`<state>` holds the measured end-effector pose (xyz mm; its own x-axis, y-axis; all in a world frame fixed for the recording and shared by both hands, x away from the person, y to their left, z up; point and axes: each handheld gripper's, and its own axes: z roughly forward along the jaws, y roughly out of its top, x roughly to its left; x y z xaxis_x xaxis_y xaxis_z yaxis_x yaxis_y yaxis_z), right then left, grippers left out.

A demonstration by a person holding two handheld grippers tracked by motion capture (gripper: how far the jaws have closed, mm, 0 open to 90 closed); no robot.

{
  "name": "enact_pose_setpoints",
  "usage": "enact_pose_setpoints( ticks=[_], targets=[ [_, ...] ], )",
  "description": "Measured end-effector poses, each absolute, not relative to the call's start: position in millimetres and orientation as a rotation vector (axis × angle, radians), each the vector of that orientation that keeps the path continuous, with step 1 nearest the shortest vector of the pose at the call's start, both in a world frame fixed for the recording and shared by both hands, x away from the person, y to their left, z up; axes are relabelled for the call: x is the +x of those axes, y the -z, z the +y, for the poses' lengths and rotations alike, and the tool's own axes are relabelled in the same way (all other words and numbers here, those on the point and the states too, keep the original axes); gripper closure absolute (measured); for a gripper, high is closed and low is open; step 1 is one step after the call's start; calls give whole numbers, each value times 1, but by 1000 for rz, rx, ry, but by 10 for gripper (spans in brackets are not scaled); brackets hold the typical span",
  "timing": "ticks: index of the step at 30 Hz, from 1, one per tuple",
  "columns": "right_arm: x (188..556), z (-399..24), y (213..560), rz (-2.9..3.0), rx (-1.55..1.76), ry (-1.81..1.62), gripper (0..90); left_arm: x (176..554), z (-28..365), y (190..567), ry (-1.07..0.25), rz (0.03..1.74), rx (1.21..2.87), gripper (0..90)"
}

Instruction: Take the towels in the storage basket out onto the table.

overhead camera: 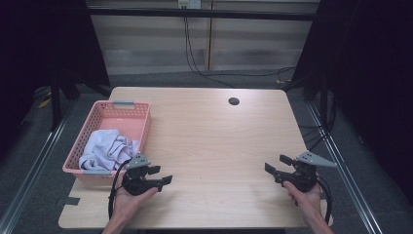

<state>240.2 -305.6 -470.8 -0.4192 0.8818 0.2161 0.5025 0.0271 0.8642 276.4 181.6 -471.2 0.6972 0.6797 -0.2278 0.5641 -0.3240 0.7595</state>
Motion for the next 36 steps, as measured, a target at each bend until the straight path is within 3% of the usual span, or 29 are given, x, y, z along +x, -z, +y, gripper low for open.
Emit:
enact_pose_setpoints(
  ticks=[22, 25, 36],
  targets=[
    [230, -299, 467, 2004, 1367, -1332, 260, 276, 190, 444, -223, 895, 2010, 332],
    [231, -300, 468, 2008, 1367, -1326, 279, 277, 197, 439, -250, 927, 2002, 299],
    [232, -302, 468, 2001, 1369, -1315, 248, 284, 232, 421, -308, 1023, 1963, 324]
  ],
)
